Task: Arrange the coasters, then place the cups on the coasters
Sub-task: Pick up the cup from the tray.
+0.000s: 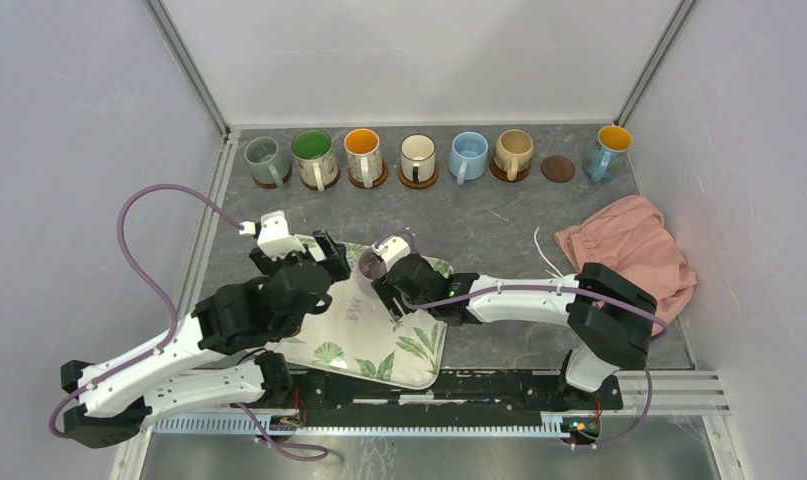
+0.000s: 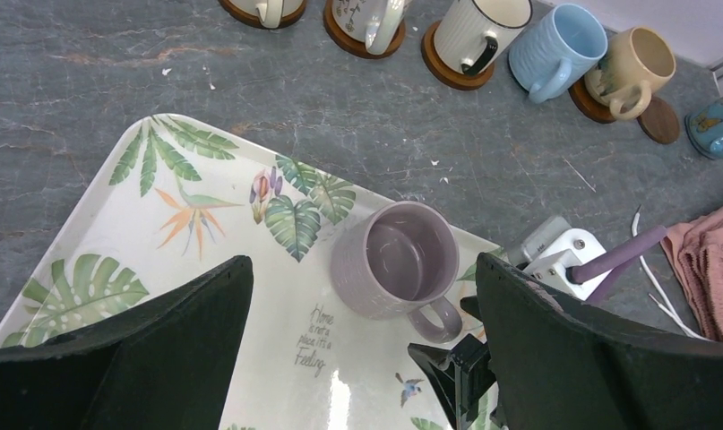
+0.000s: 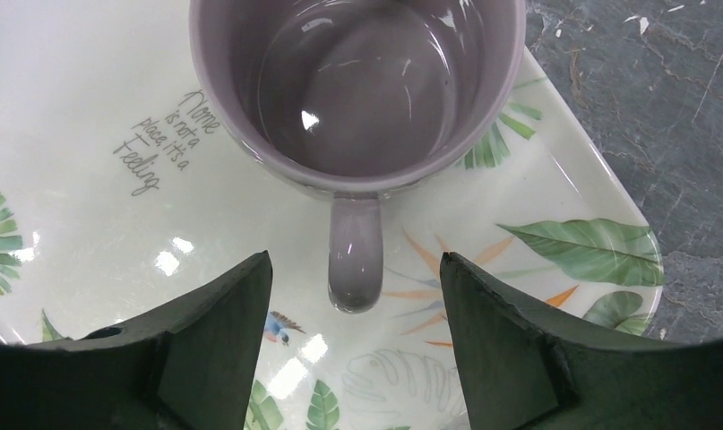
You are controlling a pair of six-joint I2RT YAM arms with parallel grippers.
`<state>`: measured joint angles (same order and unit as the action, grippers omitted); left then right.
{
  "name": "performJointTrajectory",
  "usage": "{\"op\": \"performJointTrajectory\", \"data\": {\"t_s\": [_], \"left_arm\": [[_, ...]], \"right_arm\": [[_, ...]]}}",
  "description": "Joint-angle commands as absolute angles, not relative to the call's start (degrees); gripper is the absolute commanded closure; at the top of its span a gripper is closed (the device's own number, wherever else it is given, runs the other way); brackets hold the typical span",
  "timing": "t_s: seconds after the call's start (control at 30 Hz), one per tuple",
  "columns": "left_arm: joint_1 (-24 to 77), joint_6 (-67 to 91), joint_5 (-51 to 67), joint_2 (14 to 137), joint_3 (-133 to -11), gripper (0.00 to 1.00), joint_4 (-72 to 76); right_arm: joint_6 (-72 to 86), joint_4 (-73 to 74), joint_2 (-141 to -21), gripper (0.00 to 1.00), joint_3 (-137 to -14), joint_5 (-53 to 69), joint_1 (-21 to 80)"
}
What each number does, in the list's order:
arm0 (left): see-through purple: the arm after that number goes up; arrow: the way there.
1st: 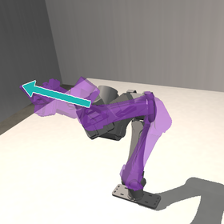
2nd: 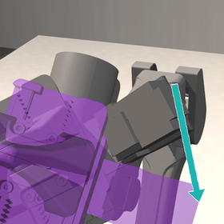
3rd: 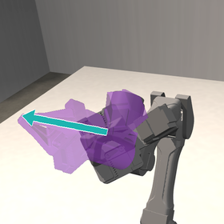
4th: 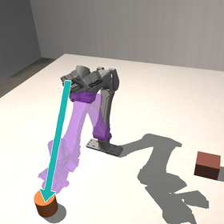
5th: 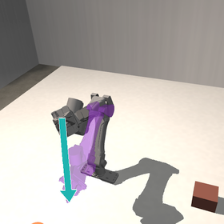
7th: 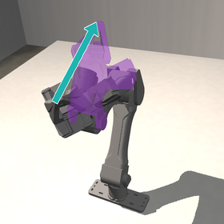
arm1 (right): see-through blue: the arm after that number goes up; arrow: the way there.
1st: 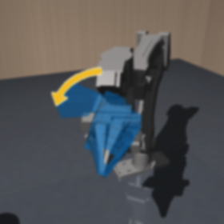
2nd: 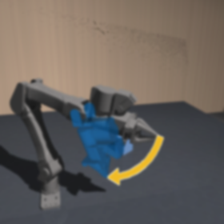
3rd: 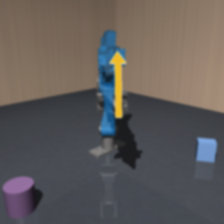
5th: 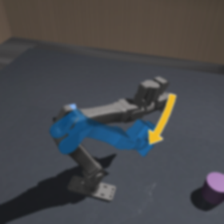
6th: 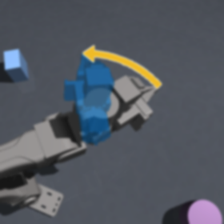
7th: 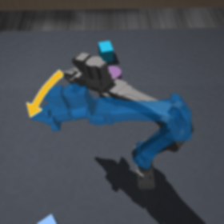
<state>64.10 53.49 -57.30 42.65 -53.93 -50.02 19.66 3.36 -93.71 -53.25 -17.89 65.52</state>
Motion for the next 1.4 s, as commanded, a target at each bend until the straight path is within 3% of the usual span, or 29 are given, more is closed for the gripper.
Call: {"op": "performJointTrajectory", "data": {"t_s": [0.0, 0.27, 0.47, 0.8, 1.37], "left_arm": [[64.29, 52.28, -58.95, 42.63, -53.12, 0.0, -47.35], [64.28, 51.41, -59.4, 45.94, -54.11, 0.0, -47.42], [64.3, 51.34, -58.91, 47.39, -53.95, 0.0, -47.49], [64.25, 50.47, -59.42, 47.4, -52.75, 0.0, -46.62], [64.29, 46.74, -60.17, 40.19, -45.2, 0.0, -41.19]], "right_arm": [[19.35, 0.47, -94.61, 0.25, -55.63, -17.84, 65.83], [17.44, -1.57, -96.56, 0.3, -55.65, -18.51, 65.83], [17.0, -3.4, -98.07, 0.4, -56.07, -17.19, 65.76], [16.3, -1.99, -97.12, 0.99, -55.81, -19.12, 65.83], [16.68, -1.67, -87.1, 1.0, -52.74, -21.62, 65.8]]}}
